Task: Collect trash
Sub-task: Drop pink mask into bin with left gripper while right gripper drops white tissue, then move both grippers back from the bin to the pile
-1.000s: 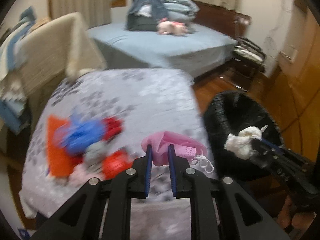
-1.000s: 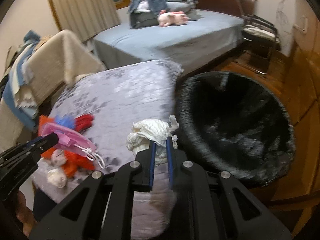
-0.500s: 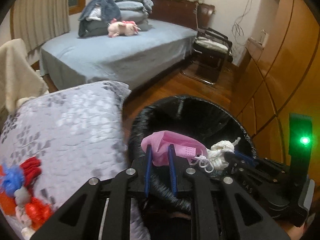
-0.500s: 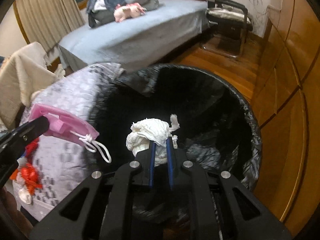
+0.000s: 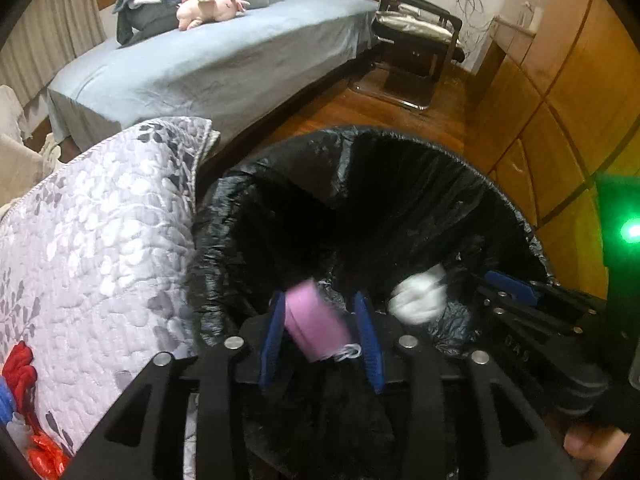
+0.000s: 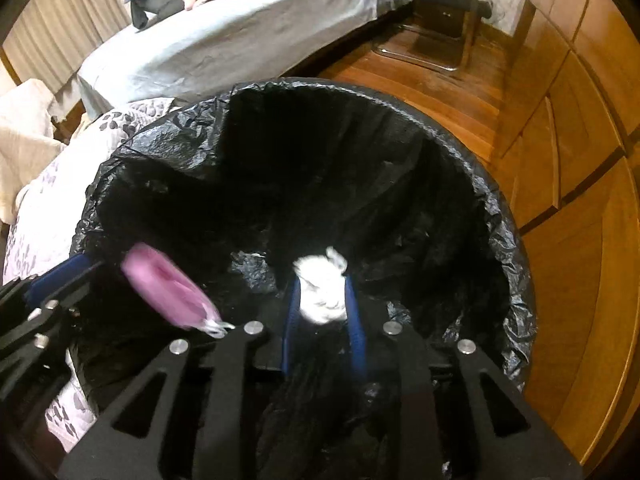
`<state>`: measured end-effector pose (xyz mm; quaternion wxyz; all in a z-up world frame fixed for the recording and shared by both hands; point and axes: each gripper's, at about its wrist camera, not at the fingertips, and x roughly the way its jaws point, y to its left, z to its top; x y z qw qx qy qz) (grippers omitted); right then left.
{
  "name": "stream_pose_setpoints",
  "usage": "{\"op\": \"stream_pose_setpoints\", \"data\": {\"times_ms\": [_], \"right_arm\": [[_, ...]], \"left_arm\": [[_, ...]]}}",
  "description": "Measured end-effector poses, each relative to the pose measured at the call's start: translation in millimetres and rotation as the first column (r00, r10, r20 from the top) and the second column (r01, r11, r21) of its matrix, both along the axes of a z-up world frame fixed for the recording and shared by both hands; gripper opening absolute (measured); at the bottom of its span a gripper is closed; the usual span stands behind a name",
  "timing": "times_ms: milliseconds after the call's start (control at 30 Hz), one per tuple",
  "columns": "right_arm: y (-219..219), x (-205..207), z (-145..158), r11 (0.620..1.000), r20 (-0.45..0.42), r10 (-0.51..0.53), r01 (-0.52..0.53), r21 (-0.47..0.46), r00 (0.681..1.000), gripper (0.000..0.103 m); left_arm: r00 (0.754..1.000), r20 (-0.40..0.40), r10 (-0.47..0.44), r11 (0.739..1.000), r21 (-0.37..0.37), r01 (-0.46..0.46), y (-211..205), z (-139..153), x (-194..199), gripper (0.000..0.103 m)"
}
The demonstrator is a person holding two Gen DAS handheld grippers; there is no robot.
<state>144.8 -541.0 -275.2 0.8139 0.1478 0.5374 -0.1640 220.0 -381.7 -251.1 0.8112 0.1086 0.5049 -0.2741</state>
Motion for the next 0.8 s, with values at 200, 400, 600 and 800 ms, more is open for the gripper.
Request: {"op": "stream_pose_setpoints", "data": {"times_ms": [200, 400, 600, 800], "right_arm": [[31.5, -24.7, 31.3, 1.0, 0.062, 0.018, -0.018, -0.008, 0.998, 0.026], [115.7, -55.5, 67.0, 0.989, 0.151, 0.148, -0.144, -0.034, 0.977, 0.039], [199.4, -70.5, 76.5, 0.963, 0.177, 0.269, -0.271, -0.016, 0.947, 0.04], [286.5, -73.8, 70.6, 0.913, 0.175, 0.394, -0.406, 0.04, 0.902, 0.04]], "left_arm": [[0.997, 0.07, 0.037, 0.999, -0.01, -0.037, 48.0, 31.8, -14.8, 0.06], [0.983, 0.135, 0.121, 0.993, -0.014, -0.12, 128.0, 57.4, -37.4, 0.067], [0.948, 0.195, 0.252, 0.965, 0.025, -0.261, 224.2, 65.0, -68.1, 0.075], [0.905, 0.197, 0.378, 0.917, 0.054, -0.395, 325.0, 60.9, -99.5, 0.075]]}}
